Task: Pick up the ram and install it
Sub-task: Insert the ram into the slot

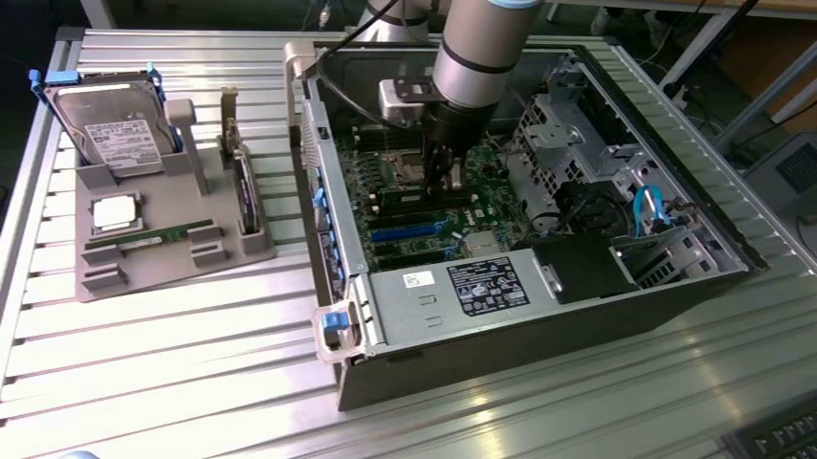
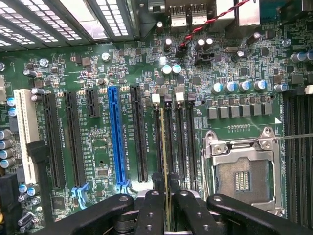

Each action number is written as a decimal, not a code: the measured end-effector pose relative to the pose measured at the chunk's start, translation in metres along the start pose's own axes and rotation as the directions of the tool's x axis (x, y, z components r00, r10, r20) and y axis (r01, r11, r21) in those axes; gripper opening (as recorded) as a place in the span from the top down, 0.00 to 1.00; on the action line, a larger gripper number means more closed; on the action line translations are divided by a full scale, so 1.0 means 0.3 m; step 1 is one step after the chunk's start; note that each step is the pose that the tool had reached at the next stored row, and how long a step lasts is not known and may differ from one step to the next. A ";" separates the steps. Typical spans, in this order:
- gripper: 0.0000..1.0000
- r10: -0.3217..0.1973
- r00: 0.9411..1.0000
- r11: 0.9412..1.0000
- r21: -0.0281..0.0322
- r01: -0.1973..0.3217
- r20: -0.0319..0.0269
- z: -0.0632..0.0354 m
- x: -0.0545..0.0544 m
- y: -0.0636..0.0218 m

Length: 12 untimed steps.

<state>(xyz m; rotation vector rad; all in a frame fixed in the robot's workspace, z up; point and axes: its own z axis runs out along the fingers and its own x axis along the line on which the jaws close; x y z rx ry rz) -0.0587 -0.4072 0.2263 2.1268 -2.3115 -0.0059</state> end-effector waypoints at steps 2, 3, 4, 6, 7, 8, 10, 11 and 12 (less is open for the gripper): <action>0.86 0.000 1.000 1.000 0.000 0.000 0.000 0.003 0.000 0.000; 0.86 0.000 1.000 1.000 -0.001 0.000 0.000 0.004 0.000 0.000; 0.86 0.000 1.000 1.000 -0.001 0.000 0.000 0.005 0.000 0.000; 0.86 0.000 1.000 1.000 -0.002 0.000 0.000 0.007 0.000 0.000; 0.86 0.000 1.000 1.000 -0.002 0.000 0.000 0.007 0.000 0.000; 0.86 0.000 1.000 1.000 -0.002 0.000 0.000 0.007 0.000 0.000; 0.86 0.000 1.000 1.000 -0.002 0.000 0.000 0.007 0.000 -0.001; 0.86 0.000 1.000 1.000 -0.002 0.000 0.000 0.007 0.000 -0.001; 0.86 0.000 1.000 1.000 -0.002 0.000 0.000 0.007 0.000 -0.001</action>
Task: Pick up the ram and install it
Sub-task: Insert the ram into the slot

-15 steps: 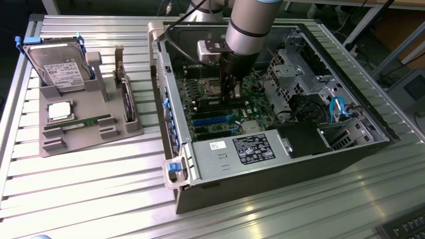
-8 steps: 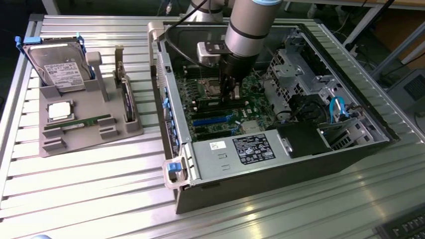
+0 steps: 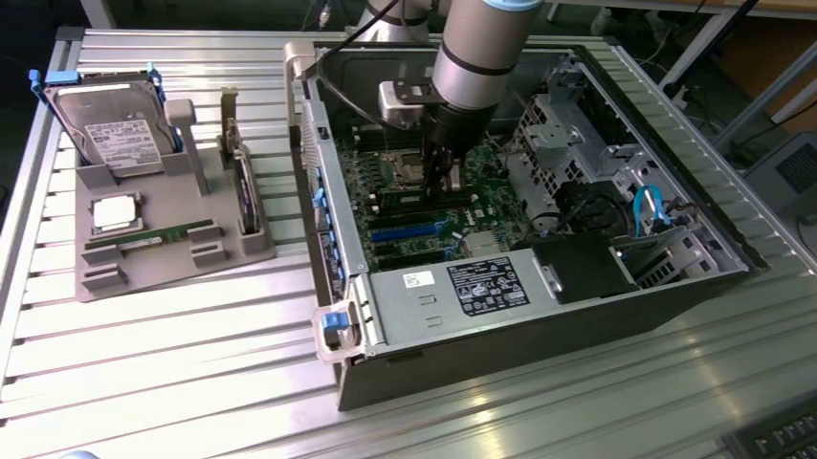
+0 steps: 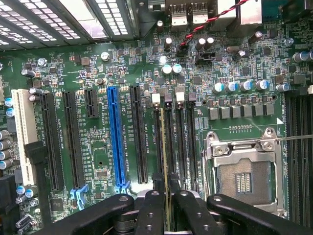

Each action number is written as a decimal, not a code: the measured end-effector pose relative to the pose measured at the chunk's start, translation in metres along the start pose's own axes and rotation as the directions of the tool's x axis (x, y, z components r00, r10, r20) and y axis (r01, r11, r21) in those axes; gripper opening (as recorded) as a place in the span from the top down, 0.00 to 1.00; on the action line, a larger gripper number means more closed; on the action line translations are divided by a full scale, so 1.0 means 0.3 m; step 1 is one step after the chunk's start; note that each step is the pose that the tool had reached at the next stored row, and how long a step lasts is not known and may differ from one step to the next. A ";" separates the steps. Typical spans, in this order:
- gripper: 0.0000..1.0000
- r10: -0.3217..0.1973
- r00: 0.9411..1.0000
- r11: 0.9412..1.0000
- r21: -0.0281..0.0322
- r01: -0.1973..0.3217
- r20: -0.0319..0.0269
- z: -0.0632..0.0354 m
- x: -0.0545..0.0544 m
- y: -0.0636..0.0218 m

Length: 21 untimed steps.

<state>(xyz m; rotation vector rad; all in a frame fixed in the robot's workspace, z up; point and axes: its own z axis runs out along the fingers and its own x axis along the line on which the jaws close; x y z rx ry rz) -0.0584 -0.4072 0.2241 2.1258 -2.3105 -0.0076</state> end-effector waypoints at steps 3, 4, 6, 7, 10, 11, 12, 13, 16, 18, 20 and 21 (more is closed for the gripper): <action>0.86 -0.005 1.000 1.000 0.000 0.005 0.001 -0.061 -0.001 -0.010; 0.86 -0.012 1.000 1.000 0.000 0.012 0.001 -0.061 -0.001 -0.010; 0.86 -0.029 1.000 1.000 0.000 0.029 0.001 -0.061 0.000 -0.010; 0.86 -0.038 0.999 0.999 0.000 0.038 0.000 -0.061 0.000 -0.010; 0.86 -0.045 0.999 0.999 0.000 0.045 0.000 -0.061 0.000 -0.010; 0.86 -0.045 0.999 0.999 0.000 0.045 0.000 -0.061 0.000 -0.010; 0.86 -0.045 0.999 0.999 0.000 0.045 0.000 -0.061 0.000 -0.010; 0.86 -0.045 0.999 0.999 0.000 0.045 0.000 -0.061 0.000 -0.010; 0.86 -0.045 0.999 0.999 0.000 0.045 0.000 -0.061 0.000 -0.010; 0.86 -0.042 0.999 0.999 -0.001 0.042 0.000 -0.061 0.000 -0.010; 0.86 -0.025 1.000 1.000 -0.001 0.025 0.000 -0.059 0.000 -0.010; 0.86 -0.017 1.000 1.000 -0.001 0.017 0.000 -0.058 0.000 -0.010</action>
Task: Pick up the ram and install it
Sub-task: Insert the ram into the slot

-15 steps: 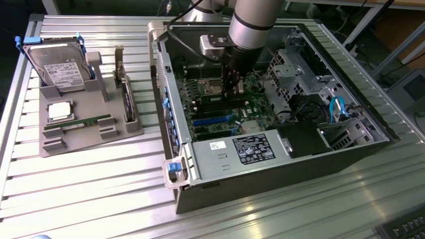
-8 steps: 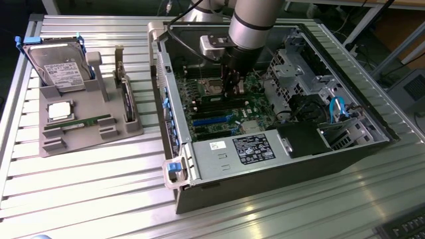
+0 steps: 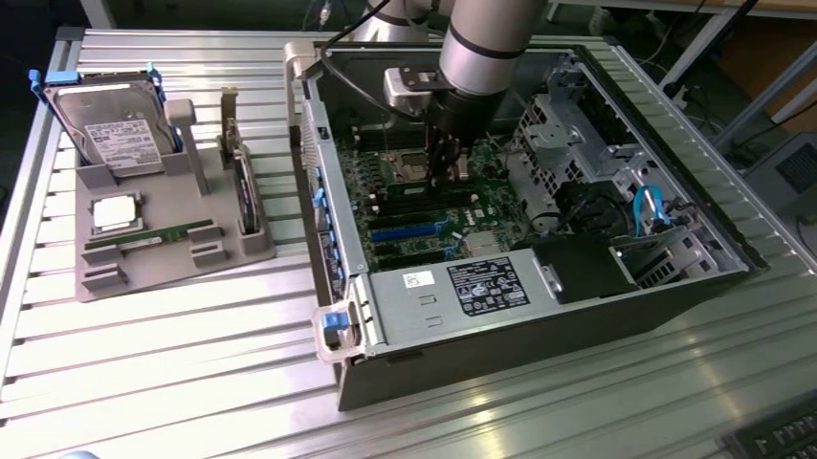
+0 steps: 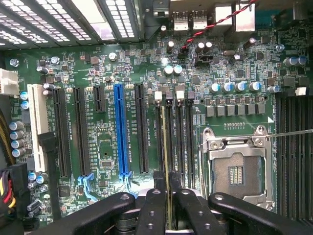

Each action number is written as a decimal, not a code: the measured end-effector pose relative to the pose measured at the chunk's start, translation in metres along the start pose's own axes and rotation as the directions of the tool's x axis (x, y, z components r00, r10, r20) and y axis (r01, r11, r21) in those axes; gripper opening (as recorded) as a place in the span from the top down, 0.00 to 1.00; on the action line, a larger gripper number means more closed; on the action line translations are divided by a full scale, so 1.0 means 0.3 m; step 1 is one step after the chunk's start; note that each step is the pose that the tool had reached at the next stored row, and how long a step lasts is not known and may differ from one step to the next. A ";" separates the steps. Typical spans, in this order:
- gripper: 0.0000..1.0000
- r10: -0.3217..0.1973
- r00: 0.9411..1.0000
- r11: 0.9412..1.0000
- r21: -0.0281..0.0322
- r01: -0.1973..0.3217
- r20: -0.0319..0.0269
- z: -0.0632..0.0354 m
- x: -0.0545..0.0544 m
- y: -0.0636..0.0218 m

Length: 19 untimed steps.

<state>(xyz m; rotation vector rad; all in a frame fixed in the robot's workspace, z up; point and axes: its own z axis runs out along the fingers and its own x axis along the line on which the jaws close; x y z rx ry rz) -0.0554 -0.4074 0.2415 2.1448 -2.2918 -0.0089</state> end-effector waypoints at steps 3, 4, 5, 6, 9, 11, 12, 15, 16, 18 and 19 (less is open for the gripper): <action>0.86 0.002 1.000 1.000 0.000 -0.002 0.000 0.002 0.000 0.000; 0.86 0.002 1.000 1.000 0.000 -0.002 -0.001 0.006 0.000 0.000; 0.86 0.002 1.000 1.000 0.000 -0.002 -0.001 0.010 0.000 0.000; 0.86 0.002 1.000 1.000 0.000 -0.002 -0.001 0.013 0.000 0.000; 0.86 0.002 1.000 1.000 0.000 -0.002 -0.001 0.021 0.000 0.000; 0.86 0.002 1.000 1.000 0.000 -0.002 -0.001 0.022 0.000 0.000; 0.86 0.002 1.000 1.000 0.000 -0.002 -0.001 0.023 0.000 0.000; 0.86 0.001 1.000 1.000 0.000 -0.001 -0.001 0.025 0.000 0.000; 0.86 0.001 1.000 1.000 0.000 -0.001 -0.002 0.028 0.000 0.000; 0.86 0.000 1.000 1.000 0.000 0.000 -0.003 0.033 0.000 0.002; 0.86 0.000 1.000 1.000 0.000 0.000 -0.003 0.035 0.000 0.004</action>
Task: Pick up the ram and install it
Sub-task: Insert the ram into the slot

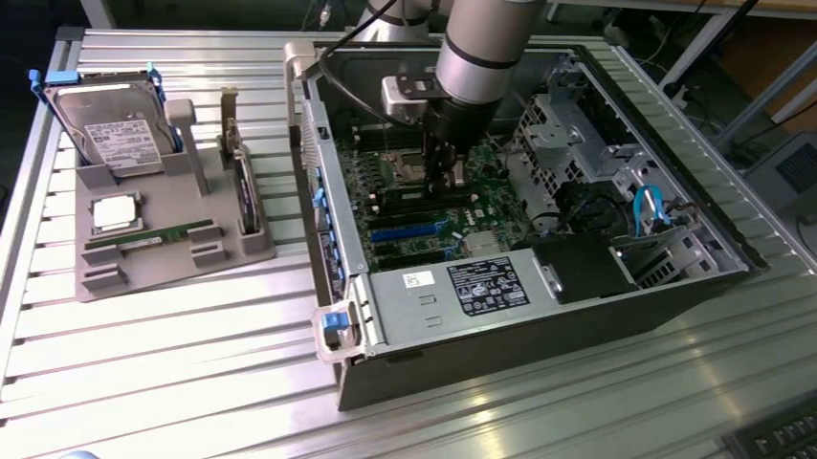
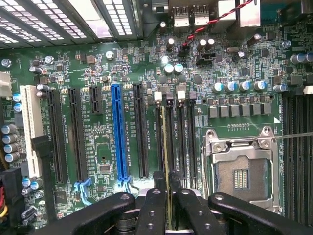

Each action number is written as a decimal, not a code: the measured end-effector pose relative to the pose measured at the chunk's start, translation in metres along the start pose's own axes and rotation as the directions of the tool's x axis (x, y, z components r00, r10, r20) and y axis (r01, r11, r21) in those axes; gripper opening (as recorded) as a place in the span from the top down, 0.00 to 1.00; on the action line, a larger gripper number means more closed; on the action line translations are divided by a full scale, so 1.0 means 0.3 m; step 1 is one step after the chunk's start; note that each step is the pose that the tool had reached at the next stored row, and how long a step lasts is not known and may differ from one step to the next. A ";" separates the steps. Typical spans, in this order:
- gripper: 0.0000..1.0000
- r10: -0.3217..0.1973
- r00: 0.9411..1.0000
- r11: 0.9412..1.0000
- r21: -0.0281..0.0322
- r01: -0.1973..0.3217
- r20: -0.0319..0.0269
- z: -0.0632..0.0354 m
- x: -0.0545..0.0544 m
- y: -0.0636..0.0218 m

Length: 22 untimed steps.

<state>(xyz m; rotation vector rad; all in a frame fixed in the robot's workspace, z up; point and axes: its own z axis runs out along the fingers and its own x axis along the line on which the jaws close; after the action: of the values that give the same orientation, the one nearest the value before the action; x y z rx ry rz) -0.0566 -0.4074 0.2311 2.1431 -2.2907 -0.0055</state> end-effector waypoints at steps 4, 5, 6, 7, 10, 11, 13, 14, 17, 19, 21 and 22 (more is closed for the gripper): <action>0.86 0.000 1.000 1.000 0.000 0.000 -0.001 0.009 0.000 0.001; 0.86 -0.001 1.000 1.000 -0.003 0.001 -0.001 0.007 0.000 0.001; 0.86 -0.001 1.000 1.000 -0.005 0.001 -0.001 0.006 -0.001 0.000; 0.86 -0.002 1.000 1.000 -0.006 0.002 -0.001 0.006 -0.001 -0.001; 0.86 -0.009 1.000 1.000 -0.007 0.009 -0.001 0.006 0.000 -0.001; 0.86 -0.011 1.000 1.000 -0.007 0.011 -0.001 0.006 0.000 -0.001; 0.86 -0.011 1.000 1.000 -0.007 0.011 -0.001 0.006 0.000 -0.001; 0.86 -0.011 1.000 1.000 -0.006 0.011 -0.001 0.006 0.000 -0.001; 0.86 -0.011 1.000 1.000 -0.003 0.011 -0.001 0.006 0.000 -0.001; 0.86 -0.011 1.000 1.000 -0.002 0.011 -0.001 0.006 0.000 -0.001; 0.86 -0.011 1.000 1.000 -0.002 0.011 -0.001 0.006 0.000 0.000; 0.86 -0.011 1.000 1.000 -0.002 0.011 -0.001 0.008 0.000 0.000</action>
<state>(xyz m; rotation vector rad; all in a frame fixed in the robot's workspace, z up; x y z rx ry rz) -0.0565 -0.4073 0.2285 2.1537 -2.2776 -0.0074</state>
